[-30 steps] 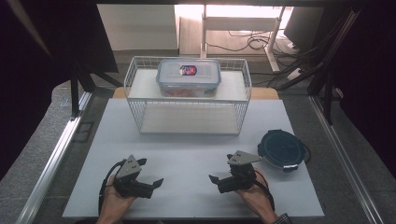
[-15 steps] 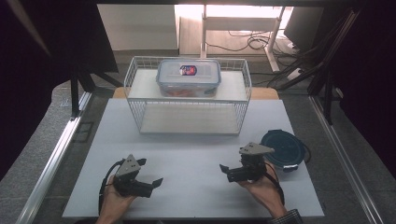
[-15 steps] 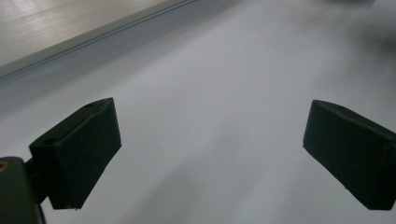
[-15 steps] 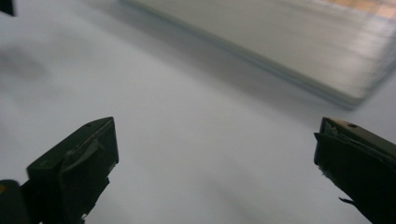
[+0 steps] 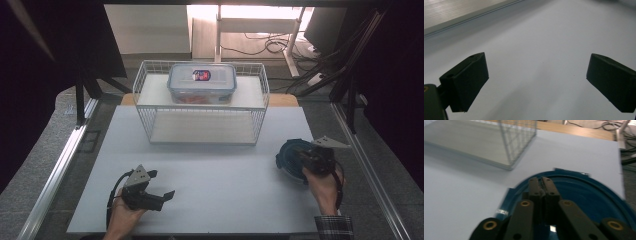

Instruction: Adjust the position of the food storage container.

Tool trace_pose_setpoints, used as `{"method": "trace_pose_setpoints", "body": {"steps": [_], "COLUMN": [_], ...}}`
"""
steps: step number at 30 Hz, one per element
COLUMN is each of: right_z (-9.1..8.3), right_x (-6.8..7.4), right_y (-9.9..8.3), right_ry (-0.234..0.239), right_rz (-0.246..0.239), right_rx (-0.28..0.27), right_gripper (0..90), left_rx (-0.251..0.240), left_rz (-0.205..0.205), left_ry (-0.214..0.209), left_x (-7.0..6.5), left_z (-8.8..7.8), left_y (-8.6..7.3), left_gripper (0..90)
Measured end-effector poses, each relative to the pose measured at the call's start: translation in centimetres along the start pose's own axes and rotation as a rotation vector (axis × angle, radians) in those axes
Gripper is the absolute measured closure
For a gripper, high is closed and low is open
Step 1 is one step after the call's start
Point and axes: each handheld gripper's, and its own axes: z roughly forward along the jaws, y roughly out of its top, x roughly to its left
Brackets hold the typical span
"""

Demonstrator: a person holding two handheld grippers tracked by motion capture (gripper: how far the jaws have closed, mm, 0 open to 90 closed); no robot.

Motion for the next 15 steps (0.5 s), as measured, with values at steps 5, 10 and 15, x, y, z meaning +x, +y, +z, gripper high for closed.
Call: {"method": "trace_pose_setpoints", "body": {"steps": [5,10,15], "right_z": [0.1,0.4,0.4], "right_x": [-1.9,-3.2,-4.6], "right_y": [-0.2,-0.2,-0.2], "right_ry": [-0.069,-0.121,-0.173], "right_rz": [0.039,0.077,0.084], "right_rx": [0.014,0.011,0.01], "right_gripper": [89.6,89.5,89.5], "left_rx": [0.001,0.001,0.001], "left_rz": [-0.004,-0.01,-0.014], "left_ry": [-0.005,-0.007,-0.01], "left_x": [0.1,0.2,0.2], "left_z": [0.0,0.1,0.1], "left_y": [0.0,-0.1,-0.1], "left_gripper": [3.6,3.6,3.6]}}
